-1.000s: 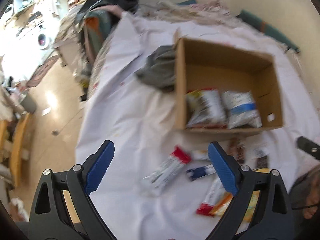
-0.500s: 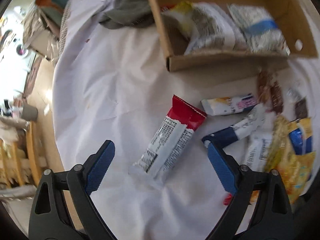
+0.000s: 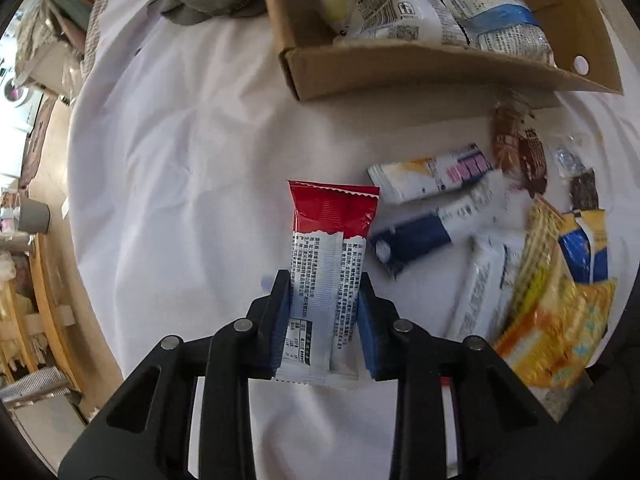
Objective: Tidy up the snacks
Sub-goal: 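Grasp the blue-yellow bag with the right gripper while left holds the bar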
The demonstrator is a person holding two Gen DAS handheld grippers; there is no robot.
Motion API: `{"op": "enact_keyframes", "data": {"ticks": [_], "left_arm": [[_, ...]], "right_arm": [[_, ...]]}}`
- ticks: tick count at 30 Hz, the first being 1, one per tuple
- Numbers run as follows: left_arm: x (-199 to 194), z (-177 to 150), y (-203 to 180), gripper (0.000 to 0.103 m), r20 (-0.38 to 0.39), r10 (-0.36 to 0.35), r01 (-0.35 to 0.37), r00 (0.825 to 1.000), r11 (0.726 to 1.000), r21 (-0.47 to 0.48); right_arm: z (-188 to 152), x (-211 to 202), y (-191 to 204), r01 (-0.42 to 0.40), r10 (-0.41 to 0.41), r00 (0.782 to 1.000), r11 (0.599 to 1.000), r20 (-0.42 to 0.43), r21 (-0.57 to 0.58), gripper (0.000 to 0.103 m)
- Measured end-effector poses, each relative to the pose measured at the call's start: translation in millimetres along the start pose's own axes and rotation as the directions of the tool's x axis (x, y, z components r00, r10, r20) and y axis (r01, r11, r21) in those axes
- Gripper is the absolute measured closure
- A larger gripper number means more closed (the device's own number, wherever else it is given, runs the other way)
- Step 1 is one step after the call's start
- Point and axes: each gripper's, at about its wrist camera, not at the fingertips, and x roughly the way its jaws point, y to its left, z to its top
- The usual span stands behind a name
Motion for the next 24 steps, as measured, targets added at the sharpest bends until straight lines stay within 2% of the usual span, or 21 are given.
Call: {"op": "enact_keyframes", "data": {"ticks": [2,6,8,9,10,13,15,17,22,23,24], "left_arm": [[-8,-7,0,0.076,0.005,-0.023,0.023,1.000,0.999,-0.025],[-38,-18,4,0.076,0.080,-0.056,0.062,0.995,0.996,-0.064],[-49,-26,9,0.076,0.108,-0.080,0.092,0.991,0.989,-0.112],[-54,-31,12,0.076,0.124,-0.089,0.106,0.988,0.984,-0.145],[-62,-30,16,0.076,0.135,-0.093,0.115,0.987,0.980,-0.164],[-72,-44,18,0.076,0.165,-0.113,0.148,0.980,0.965,-0.215],[-74,-51,18,0.076,0.177,-0.134,0.175,0.975,0.955,-0.239],[-74,-46,21,0.076,0.184,-0.139,0.182,0.973,0.953,-0.241],[-77,-44,20,0.076,0.201,-0.155,0.203,0.967,0.948,-0.246],[-78,-44,20,0.076,0.203,-0.161,0.211,0.966,0.945,-0.250],[-78,-44,21,0.076,0.204,-0.168,0.217,0.964,0.943,-0.252]], "right_arm": [[-3,4,-3,0.019,-0.018,0.999,1.000,-0.034,0.010,0.011],[-14,16,-6,0.059,-0.058,0.991,0.998,-0.121,-0.002,0.013],[-20,20,-10,0.059,-0.057,0.986,0.998,-0.158,0.008,0.018],[-25,23,-14,0.097,-0.093,0.980,0.995,-0.175,0.012,0.021],[-29,25,-19,0.134,-0.127,0.974,0.991,-0.188,0.024,0.030],[-37,36,-28,0.115,-0.092,0.963,0.990,-0.255,0.077,0.044],[-40,41,-25,0.153,-0.136,0.954,0.987,-0.266,0.046,0.044],[-44,50,-23,0.156,-0.138,0.945,0.987,-0.298,0.036,0.045],[-50,73,-9,0.204,-0.205,0.924,0.978,-0.323,-0.038,0.044],[-52,76,-4,0.221,-0.229,0.920,0.973,-0.319,-0.063,0.043],[-54,80,1,0.241,-0.259,0.913,0.966,-0.315,-0.098,0.037]]}}
